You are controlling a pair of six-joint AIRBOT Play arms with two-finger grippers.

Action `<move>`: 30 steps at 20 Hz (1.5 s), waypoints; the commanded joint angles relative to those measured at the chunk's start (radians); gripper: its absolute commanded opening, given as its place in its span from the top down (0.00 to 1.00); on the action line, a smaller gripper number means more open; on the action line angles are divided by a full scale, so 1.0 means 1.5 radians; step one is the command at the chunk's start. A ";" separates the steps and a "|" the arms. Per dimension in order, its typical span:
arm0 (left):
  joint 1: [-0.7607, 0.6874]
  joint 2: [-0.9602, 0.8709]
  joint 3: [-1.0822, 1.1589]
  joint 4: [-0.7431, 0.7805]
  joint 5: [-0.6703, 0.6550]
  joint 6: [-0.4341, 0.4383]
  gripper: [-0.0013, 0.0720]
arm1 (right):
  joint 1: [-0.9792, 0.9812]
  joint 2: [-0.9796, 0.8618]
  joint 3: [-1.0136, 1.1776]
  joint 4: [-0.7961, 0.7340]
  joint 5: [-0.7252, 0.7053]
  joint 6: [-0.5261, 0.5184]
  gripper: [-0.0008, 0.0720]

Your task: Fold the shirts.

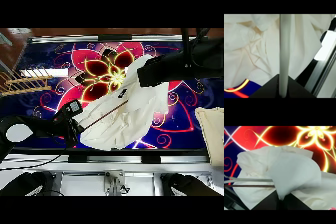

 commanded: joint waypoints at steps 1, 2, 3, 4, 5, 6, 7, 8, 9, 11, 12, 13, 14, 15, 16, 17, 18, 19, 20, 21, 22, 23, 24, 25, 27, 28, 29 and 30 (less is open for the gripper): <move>0.001 -0.026 0.003 -0.025 0.043 -0.025 0.90 | 0.000 -0.005 0.000 0.060 -0.003 -0.007 0.87; 0.000 -0.040 0.002 -0.031 0.051 -0.032 0.90 | 0.000 -0.005 0.000 0.094 -0.009 -0.006 0.87; 0.000 -0.052 0.003 -0.047 0.069 -0.034 0.90 | 0.000 -0.005 0.000 0.130 -0.009 -0.001 0.87; 0.000 -0.057 0.003 -0.063 0.098 -0.042 0.90 | 0.000 -0.005 0.000 0.155 -0.002 0.004 0.87; 0.000 -0.056 0.003 -0.079 0.134 -0.050 0.90 | 0.000 -0.005 0.000 0.157 0.010 0.011 0.87; 0.000 -0.057 0.007 -0.095 0.166 -0.055 0.90 | 0.000 -0.005 0.000 0.154 0.019 0.014 0.87; 0.000 -0.057 0.012 -0.103 0.191 -0.063 0.90 | 0.000 -0.006 0.000 0.155 0.017 0.017 0.87; 0.000 -0.058 0.016 -0.113 0.206 -0.068 0.90 | 0.000 -0.007 0.000 0.171 0.015 0.021 0.87; -0.001 -0.061 0.019 -0.127 0.214 -0.067 0.90 | 0.002 -0.010 0.000 0.196 0.013 0.021 0.87; -0.010 -0.073 0.022 -0.140 0.214 -0.067 0.90 | 0.041 -0.015 0.000 0.184 0.000 0.013 0.87; -0.020 -0.079 0.022 -0.140 0.212 -0.066 0.90 | 0.067 -0.018 0.000 0.163 -0.003 0.014 0.87; -0.032 -0.083 0.022 -0.139 0.212 -0.067 0.90 | 0.092 -0.021 0.000 0.131 -0.002 0.014 0.87; -0.041 -0.083 0.022 -0.140 0.216 -0.067 0.90 | 0.111 -0.022 0.000 0.098 0.000 0.015 0.87; -0.046 -0.078 0.025 -0.139 0.220 -0.067 0.90 | 0.124 -0.022 0.000 0.061 0.003 0.022 0.87; -0.047 -0.071 0.031 -0.139 0.223 -0.067 0.90 | 0.126 -0.022 0.000 0.033 0.007 0.030 0.87; -0.047 -0.062 0.037 -0.131 0.227 -0.067 0.90 | 0.125 -0.022 0.000 0.010 0.013 0.038 0.87; -0.045 -0.051 0.043 -0.110 0.226 -0.072 0.90 | 0.123 -0.022 0.000 -0.018 0.018 0.044 0.87; -0.041 -0.041 0.048 -0.090 0.224 -0.085 0.90 | 0.123 -0.022 0.000 -0.043 0.019 0.049 0.87; -0.033 -0.030 0.049 -0.078 0.221 -0.091 0.90 | 0.123 -0.022 0.000 -0.064 0.016 0.053 0.87; -0.024 -0.023 0.049 -0.074 0.212 -0.091 0.90 | 0.123 -0.022 0.000 -0.078 0.014 0.056 0.87; -0.013 -0.021 0.049 -0.073 0.195 -0.091 0.90 | 0.123 -0.022 0.000 -0.085 0.012 0.056 0.84; -0.005 -0.021 0.049 -0.070 0.177 -0.091 0.90 | 0.123 -0.022 0.000 -0.086 0.008 0.055 0.66; -0.003 -0.021 0.049 -0.057 0.166 -0.091 0.90 | 0.123 -0.020 0.000 -0.084 0.003 0.047 0.34; -0.003 -0.021 0.049 -0.046 0.166 -0.091 0.90 | 0.123 -0.017 0.002 -0.084 -0.002 0.040 0.23; -0.002 -0.021 0.049 -0.024 0.166 -0.091 0.90 | 0.123 -0.002 0.019 -0.108 -0.004 0.039 0.23; -0.002 -0.021 0.049 -0.019 0.166 -0.091 0.90 | 0.123 0.008 0.036 -0.129 -0.003 0.040 0.23; -0.002 -0.021 0.049 -0.014 0.166 -0.091 0.90 | 0.123 0.019 0.054 -0.167 -0.002 0.046 0.23; -0.002 -0.021 0.049 -0.008 0.166 -0.091 0.90 | 0.122 0.034 0.067 -0.223 -0.003 0.051 0.23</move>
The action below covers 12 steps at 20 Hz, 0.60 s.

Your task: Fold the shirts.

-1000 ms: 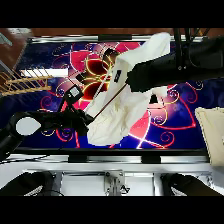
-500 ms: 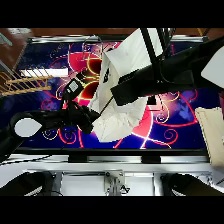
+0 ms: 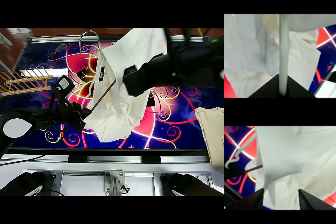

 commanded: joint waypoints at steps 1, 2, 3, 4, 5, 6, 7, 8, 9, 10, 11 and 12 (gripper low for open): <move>0.003 0.001 0.001 0.033 -0.010 -0.001 0.90 | -0.014 0.042 0.038 -0.164 -0.002 0.014 0.23; 0.005 0.001 0.001 0.041 -0.024 0.000 0.90 | -0.049 0.058 0.039 -0.200 -0.001 0.018 0.23; 0.007 0.002 0.001 0.053 -0.046 0.004 0.90 | -0.104 0.069 0.039 -0.203 0.007 0.017 0.23; 0.007 0.002 0.001 0.073 -0.067 0.008 0.90 | -0.181 0.071 0.039 -0.186 0.027 0.002 0.23; 0.007 0.003 0.001 0.090 -0.081 0.009 0.90 | -0.259 0.064 0.039 -0.152 0.049 -0.024 0.23; 0.007 0.003 0.001 0.094 -0.089 0.020 0.90 | -0.340 0.051 0.039 -0.108 0.068 -0.047 0.23; 0.007 0.003 0.001 0.094 -0.093 0.032 0.90 | -0.419 0.031 0.039 -0.057 0.080 -0.065 0.23; 0.007 0.003 0.001 0.095 -0.095 0.041 0.90 | -0.478 0.008 0.039 -0.009 0.081 -0.097 0.23; 0.007 0.003 0.001 0.095 -0.100 0.051 0.90 | -0.514 -0.013 0.039 0.037 0.080 -0.188 0.23; 0.007 0.003 0.001 0.096 -0.104 0.056 0.90 | -0.528 -0.033 0.039 0.082 0.083 -0.316 0.23; 0.007 0.003 0.001 0.098 -0.106 0.062 0.90 | -0.529 -0.053 0.039 0.136 0.091 -0.464 0.23; 0.007 0.003 0.001 0.098 -0.105 0.065 0.90 | -0.529 -0.070 0.039 0.219 0.101 -0.606 0.23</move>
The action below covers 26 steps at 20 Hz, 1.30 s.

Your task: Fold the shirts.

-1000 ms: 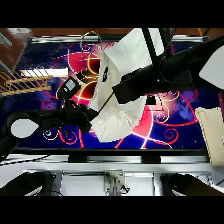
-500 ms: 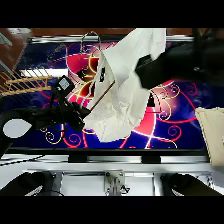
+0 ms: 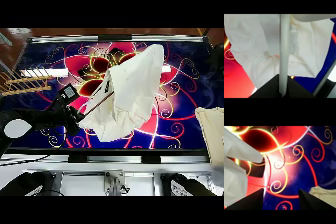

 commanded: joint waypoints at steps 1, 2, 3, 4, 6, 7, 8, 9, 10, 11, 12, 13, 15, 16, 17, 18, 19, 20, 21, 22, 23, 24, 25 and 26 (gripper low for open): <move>0.000 0.000 0.000 0.009 -0.013 0.021 0.90 | -0.063 -0.058 0.001 0.253 0.030 -0.440 0.23; 0.000 0.000 0.000 0.010 -0.013 0.027 0.90 | -0.063 -0.069 0.001 0.305 0.024 -0.510 0.23; 0.000 0.000 0.000 0.010 -0.018 0.039 0.90 | -0.063 -0.077 0.001 0.324 0.011 -0.524 0.23; 0.000 0.000 0.000 0.017 -0.026 0.040 0.90 | -0.063 -0.081 0.001 0.321 0.003 -0.527 0.16; 0.000 0.000 0.000 0.043 -0.050 0.041 0.90 | -0.063 -0.085 0.001 0.306 0.004 -0.567 0.08; 0.000 0.000 0.000 0.049 -0.058 0.044 0.90 | -0.063 -0.087 0.001 0.303 0.003 -0.588 0.08; 0.000 0.000 0.000 0.050 -0.065 0.058 0.90 | -0.063 -0.093 0.001 0.303 0.003 -0.601 0.08; 0.000 0.000 0.000 0.051 -0.065 0.061 0.90 | -0.063 -0.100 0.001 0.307 0.005 -0.608 0.08; 0.000 0.000 0.000 0.051 -0.065 0.065 0.90 | -0.063 -0.108 0.001 0.314 0.009 -0.609 0.08; 0.000 0.000 0.001 0.051 -0.064 0.066 0.90 | -0.059 -0.116 0.001 0.327 0.018 -0.609 0.08; 0.000 0.000 0.001 0.051 -0.064 0.066 0.90 | -0.047 -0.126 0.001 0.323 0.030 -0.613 0.08; 0.000 0.000 0.001 0.051 -0.065 0.066 0.90 | -0.025 -0.137 0.001 0.312 0.037 -0.623 0.08; 0.000 0.001 0.001 0.051 -0.065 0.068 0.90 | 0.020 -0.165 0.001 0.276 0.016 -0.635 0.08; 0.000 0.001 0.001 0.051 -0.065 0.068 0.90 | 0.037 -0.178 0.001 0.259 -0.001 -0.634 0.08; 0.000 0.000 0.001 0.051 -0.065 0.068 0.90 | 0.050 -0.192 0.001 0.254 -0.010 -0.633 0.08; 0.000 0.000 0.001 0.052 -0.065 0.068 0.90 | 0.059 -0.204 0.001 0.257 -0.007 -0.632 0.08; 0.000 0.000 0.001 0.058 -0.064 0.068 0.90 | 0.066 -0.214 0.001 0.259 0.001 -0.632 0.08; 0.000 0.000 0.001 0.061 -0.064 0.069 0.90 | 0.072 -0.224 0.001 0.258 0.009 -0.633 0.08; 0.000 0.001 0.001 0.061 -0.065 0.071 0.90 | 0.079 -0.235 0.001 0.256 0.012 -0.633 0.08; -0.001 0.001 0.005 0.060 -0.065 0.072 0.90 | 0.083 -0.245 0.001 0.256 0.013 -0.633 0.08; -0.001 0.001 0.009 0.061 -0.065 0.073 0.90 | 0.090 -0.255 0.001 0.258 0.015 -0.633 0.08; -0.001 0.001 0.015 0.061 -0.064 0.073 0.90 | 0.092 -0.261 0.001 0.252 0.016 -0.632 0.09; 0.001 0.001 0.021 0.062 -0.063 0.079 0.90 | 0.095 -0.263 0.001 0.248 0.020 -0.633 0.25; 0.004 0.000 0.024 0.063 -0.062 0.090 0.90 | 0.095 -0.264 0.001 0.247 0.034 -0.633 0.64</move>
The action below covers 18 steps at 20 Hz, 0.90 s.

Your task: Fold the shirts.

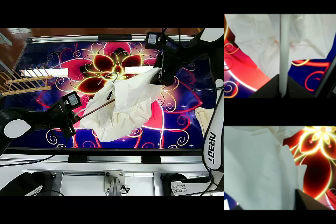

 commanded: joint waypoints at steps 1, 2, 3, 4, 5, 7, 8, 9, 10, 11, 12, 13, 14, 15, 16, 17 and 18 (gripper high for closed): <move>0.011 0.000 0.011 0.005 0.007 0.019 0.90 | 0.011 -0.014 0.001 -0.012 0.036 0.012 0.84; 0.020 -0.001 0.011 0.010 0.011 0.019 0.90 | 0.011 -0.014 0.001 -0.016 0.054 0.012 0.87; 0.032 -0.003 0.011 0.018 0.019 0.019 0.89 | 0.010 -0.011 0.001 -0.014 0.062 0.012 0.87; 0.045 -0.004 0.011 0.030 0.031 0.019 0.86 | 0.010 -0.008 0.001 -0.012 0.061 0.013 0.87; 0.056 -0.004 0.011 0.045 0.046 0.019 0.68 | 0.010 -0.004 0.001 -0.012 0.058 0.013 0.87; 0.077 -0.003 0.013 0.075 0.090 0.019 0.32 | 0.008 0.006 0.001 -0.013 0.060 0.019 0.87; 0.086 -0.003 0.018 0.090 0.107 0.019 0.23 | 0.006 0.011 0.001 -0.011 0.060 0.024 0.87; 0.095 -0.003 0.022 0.109 0.126 0.019 0.14 | 0.003 0.018 0.001 -0.011 0.060 0.031 0.87; 0.105 -0.003 0.030 0.129 0.142 0.018 0.07 | 0.001 0.025 0.001 -0.007 0.060 0.038 0.87; 0.116 -0.003 0.039 0.144 0.157 0.016 0.07 | 0.001 0.034 0.001 -0.002 0.062 0.040 0.87; 0.127 -0.003 0.050 0.151 0.164 0.016 0.07 | 0.001 0.043 0.001 0.007 0.063 0.042 0.87; 0.139 -0.003 0.061 0.154 0.166 0.016 0.07 | 0.001 0.053 0.001 0.013 0.064 0.049 0.87; 0.150 -0.002 0.073 0.157 0.166 0.016 0.07 | 0.001 0.063 0.001 0.012 0.064 0.062 0.87; 0.161 -0.001 0.086 0.158 0.167 0.016 0.07 | 0.001 0.070 0.001 0.009 0.064 0.074 0.87; 0.172 0.001 0.104 0.158 0.168 0.016 0.07 | 0.001 0.077 0.001 0.009 0.064 0.080 0.87; 0.181 0.003 0.121 0.158 0.168 0.015 0.07 | 0.001 0.084 0.001 0.012 0.064 0.090 0.87; 0.192 0.007 0.138 0.158 0.168 -0.004 0.07 | 0.002 0.092 0.001 0.017 0.064 0.103 0.87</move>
